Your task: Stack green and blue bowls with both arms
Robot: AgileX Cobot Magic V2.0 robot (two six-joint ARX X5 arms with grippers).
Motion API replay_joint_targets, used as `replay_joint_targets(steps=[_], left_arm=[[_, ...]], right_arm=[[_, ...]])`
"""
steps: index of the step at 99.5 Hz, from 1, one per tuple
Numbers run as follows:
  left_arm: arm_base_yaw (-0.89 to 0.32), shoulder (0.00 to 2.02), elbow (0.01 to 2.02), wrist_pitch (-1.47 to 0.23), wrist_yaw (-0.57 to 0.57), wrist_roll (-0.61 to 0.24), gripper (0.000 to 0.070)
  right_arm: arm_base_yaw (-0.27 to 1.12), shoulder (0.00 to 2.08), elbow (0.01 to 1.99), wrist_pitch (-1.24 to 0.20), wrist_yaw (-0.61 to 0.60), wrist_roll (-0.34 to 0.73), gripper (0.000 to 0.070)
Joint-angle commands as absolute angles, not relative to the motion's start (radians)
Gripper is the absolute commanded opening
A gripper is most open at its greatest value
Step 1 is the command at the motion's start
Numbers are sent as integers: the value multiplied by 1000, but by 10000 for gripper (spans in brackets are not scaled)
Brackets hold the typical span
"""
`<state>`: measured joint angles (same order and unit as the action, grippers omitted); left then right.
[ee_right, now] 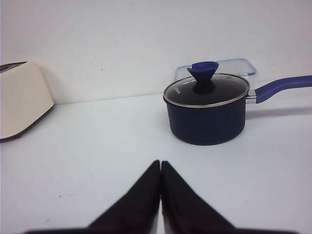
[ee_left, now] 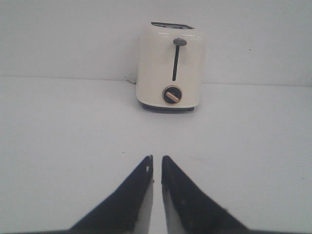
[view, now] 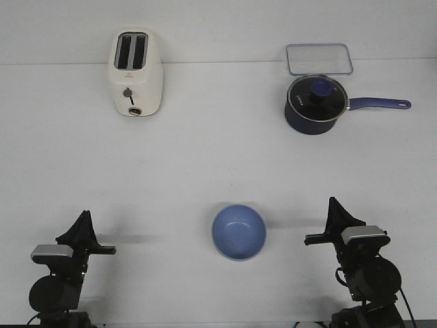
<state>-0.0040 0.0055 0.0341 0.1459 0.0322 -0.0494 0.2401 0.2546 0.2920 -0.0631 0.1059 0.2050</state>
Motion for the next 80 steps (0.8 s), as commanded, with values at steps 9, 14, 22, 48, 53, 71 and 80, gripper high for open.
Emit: replay_joint_targets(steps=[9,14,22,48,53,71,80], left_arm=[[-4,5,14,159,36,-38,15],[-4,5,14,158,36,-38,15],[-4,5,14,159,36,-38,15],[-4,5,14,159,36,-38,15],[-4,5,14,159,36,-38,15],[-4,5,14,159,36,-38,15],[-4,5,14,159,36,-38,15]], right_arm=[[241,255,297,-52,106,192,0],[241,255,297,-52,106,192,0],[241,255,297,-52,106,192,0],[242,255,297,-52,106,192,0],[241,255,297,-52,106,187,0],[230,225,294,-56,130,61,0],[188,152,258,-51,97,-44,0]])
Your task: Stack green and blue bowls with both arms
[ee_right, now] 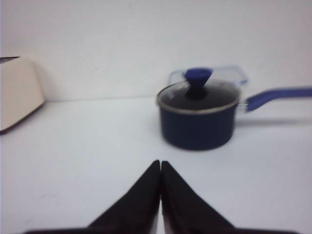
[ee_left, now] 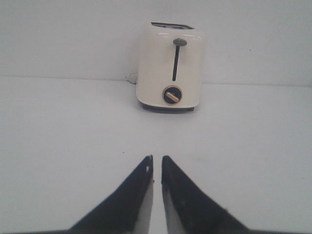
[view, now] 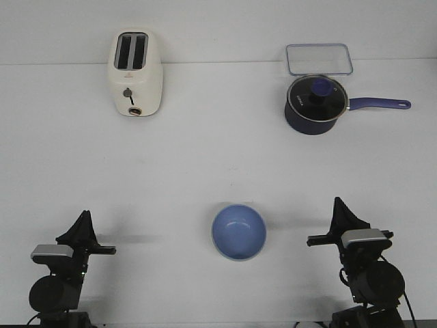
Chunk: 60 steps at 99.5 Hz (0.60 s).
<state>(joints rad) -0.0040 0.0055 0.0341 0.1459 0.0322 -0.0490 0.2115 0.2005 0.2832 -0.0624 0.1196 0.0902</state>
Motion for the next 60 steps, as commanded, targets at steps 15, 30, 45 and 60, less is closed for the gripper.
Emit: replay_joint_targets(steps=[15,30,45,60], left_arm=[[-4,5,14,159,36,-38,15],[-4,4,14,159,36,-38,15],[-4,4,14,156,36,-38,15],[-4,4,14,159,36,-38,15]], right_arm=[[95,19,154,-53,17,-193,0],[44,1,64,-39,-12,-252,0],[44,1,13,-19,-10,-257,0],[44,1,13,-19,-11,-254,0]])
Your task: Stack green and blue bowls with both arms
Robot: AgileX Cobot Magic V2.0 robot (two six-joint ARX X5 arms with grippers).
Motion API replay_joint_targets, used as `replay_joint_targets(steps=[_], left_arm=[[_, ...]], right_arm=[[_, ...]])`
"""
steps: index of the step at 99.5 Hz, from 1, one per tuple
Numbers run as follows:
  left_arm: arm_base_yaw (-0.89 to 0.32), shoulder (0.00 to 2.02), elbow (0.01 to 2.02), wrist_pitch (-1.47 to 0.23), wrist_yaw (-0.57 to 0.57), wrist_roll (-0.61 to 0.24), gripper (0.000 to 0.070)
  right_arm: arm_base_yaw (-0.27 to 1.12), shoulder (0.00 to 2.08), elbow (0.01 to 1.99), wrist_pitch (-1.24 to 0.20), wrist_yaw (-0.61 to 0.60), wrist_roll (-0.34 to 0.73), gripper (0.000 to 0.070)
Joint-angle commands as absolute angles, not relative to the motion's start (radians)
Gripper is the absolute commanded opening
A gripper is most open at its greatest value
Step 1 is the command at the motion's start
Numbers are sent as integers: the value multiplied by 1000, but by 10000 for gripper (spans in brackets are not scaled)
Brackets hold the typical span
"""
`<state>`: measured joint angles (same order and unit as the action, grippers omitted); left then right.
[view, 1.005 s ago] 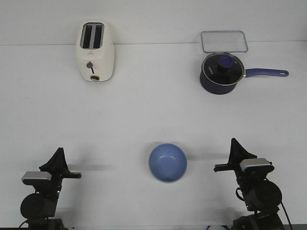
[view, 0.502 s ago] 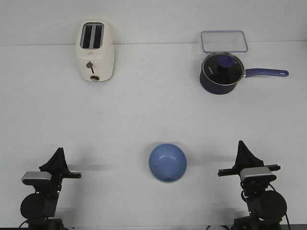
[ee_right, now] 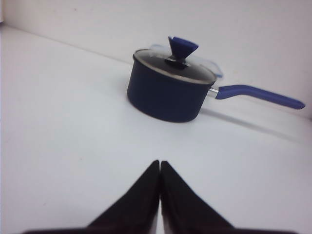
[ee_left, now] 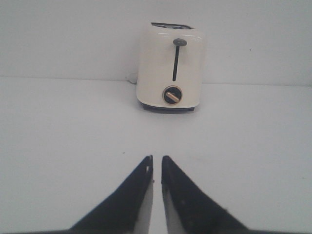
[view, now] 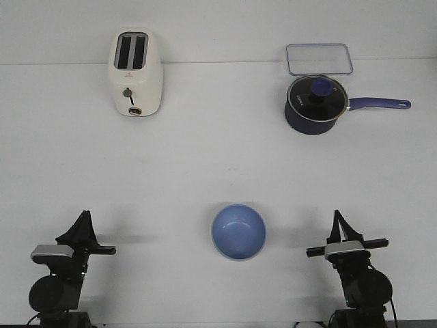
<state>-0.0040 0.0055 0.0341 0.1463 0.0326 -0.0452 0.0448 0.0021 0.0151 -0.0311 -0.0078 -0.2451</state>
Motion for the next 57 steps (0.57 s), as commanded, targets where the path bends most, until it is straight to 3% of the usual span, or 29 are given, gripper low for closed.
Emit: replay_joint_targets(steps=[1,57], left_arm=[[-4,4,14,159,36,-38,15],[-4,4,14,159,36,-38,15]], right_arm=[[44,1,13,-19,-11,-254,0],[46,1,13,4,-7,-255,0]])
